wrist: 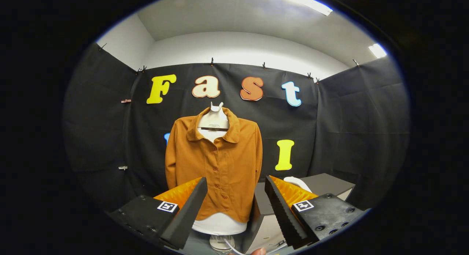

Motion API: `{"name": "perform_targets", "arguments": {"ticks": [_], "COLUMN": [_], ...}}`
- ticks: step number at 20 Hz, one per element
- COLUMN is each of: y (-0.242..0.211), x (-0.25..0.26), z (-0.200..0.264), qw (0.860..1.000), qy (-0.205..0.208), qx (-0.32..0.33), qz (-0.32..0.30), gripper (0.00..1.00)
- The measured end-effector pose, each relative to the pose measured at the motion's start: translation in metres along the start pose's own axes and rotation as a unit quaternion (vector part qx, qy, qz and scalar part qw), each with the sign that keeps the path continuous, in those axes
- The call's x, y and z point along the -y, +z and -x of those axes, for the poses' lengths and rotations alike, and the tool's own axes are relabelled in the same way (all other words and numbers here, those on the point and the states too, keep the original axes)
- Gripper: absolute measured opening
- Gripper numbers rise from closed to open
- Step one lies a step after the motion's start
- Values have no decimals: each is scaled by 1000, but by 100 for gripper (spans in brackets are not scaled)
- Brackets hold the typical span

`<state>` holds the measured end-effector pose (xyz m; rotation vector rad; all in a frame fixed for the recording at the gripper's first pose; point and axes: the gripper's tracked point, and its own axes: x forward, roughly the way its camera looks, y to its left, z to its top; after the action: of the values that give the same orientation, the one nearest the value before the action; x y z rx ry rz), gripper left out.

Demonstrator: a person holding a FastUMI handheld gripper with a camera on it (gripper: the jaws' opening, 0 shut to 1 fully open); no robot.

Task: Iron the clothes twice with a garment steamer, once on the left side and once on the right side.

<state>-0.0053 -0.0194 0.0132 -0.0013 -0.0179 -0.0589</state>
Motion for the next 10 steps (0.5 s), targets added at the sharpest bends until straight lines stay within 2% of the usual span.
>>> {"name": "perform_targets", "arguments": {"ticks": [6,10], "y": [-4,-15], "x": [17,53], "z": [-7,-30], "qw": [1000,998], "qy": [-1,4], "qx": [-21,-70], "qz": [9,-1], "gripper": [98,98]}}
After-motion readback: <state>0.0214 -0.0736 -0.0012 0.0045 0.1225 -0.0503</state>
